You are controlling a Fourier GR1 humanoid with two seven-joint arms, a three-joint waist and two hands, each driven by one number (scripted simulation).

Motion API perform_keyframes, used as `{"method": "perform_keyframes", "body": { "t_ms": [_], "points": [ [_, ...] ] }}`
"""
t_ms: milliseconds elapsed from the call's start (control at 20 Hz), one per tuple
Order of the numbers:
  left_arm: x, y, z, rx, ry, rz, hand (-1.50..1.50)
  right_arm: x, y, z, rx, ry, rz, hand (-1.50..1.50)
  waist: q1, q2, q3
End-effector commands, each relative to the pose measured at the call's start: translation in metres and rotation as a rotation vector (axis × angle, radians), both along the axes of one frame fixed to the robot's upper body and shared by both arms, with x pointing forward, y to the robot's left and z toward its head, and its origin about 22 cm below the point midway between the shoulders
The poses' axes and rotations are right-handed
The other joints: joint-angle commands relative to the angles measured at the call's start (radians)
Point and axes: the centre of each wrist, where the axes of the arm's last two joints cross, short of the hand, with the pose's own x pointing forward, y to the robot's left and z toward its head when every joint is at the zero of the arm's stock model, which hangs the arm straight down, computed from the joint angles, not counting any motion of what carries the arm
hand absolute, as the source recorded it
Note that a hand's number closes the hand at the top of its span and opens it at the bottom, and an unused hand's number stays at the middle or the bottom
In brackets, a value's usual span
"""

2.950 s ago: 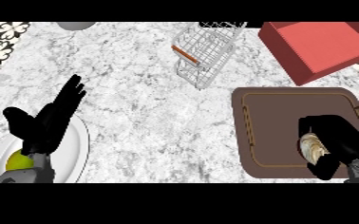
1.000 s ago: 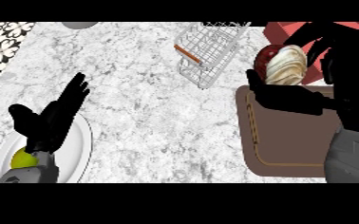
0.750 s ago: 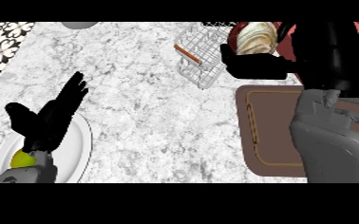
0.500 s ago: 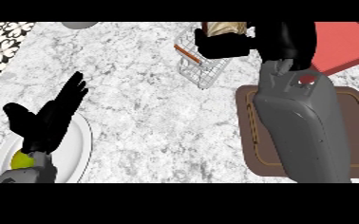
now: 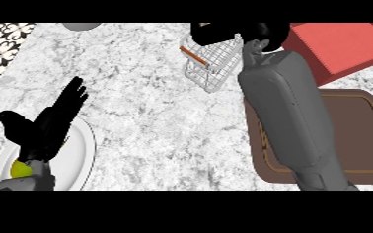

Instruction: Pick the cupcake from the tray and place it in the tiered basket

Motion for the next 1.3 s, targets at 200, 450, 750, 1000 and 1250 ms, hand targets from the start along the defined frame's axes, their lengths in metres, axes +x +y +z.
{"method": "perform_keyframes", "body": {
  "t_ms": [200,450,750,1000,1250],
  "points": [
    [0.002,-0.004,-0.003,0.006,0.005,0.001,0.00,0.022,0.005,-0.035,-0.041,-0.002,-0.017,1.50,-0.003,-0.001,0.000],
    [0.007,-0.005,0.001,-0.003,-0.008,-0.015,0.00,0.047,0.008,-0.042,-0.074,-0.044,-0.072,1.50,0.006,0.002,0.000],
    [0.006,0.001,-0.012,-0.011,0.000,-0.016,0.00,0.057,0.017,-0.043,0.038,-0.183,-0.104,1.50,0.010,0.004,0.000],
    [0.016,-0.021,0.003,-0.006,-0.001,-0.026,0.00,0.072,0.012,-0.070,-0.014,-0.169,-0.080,-1.50,0.011,0.006,0.000],
    [0.001,-0.004,-0.003,0.006,-0.005,-0.009,0.00,0.082,0.002,-0.051,0.100,-0.203,-0.089,-1.50,0.020,0.007,0.000]
  ]
}}
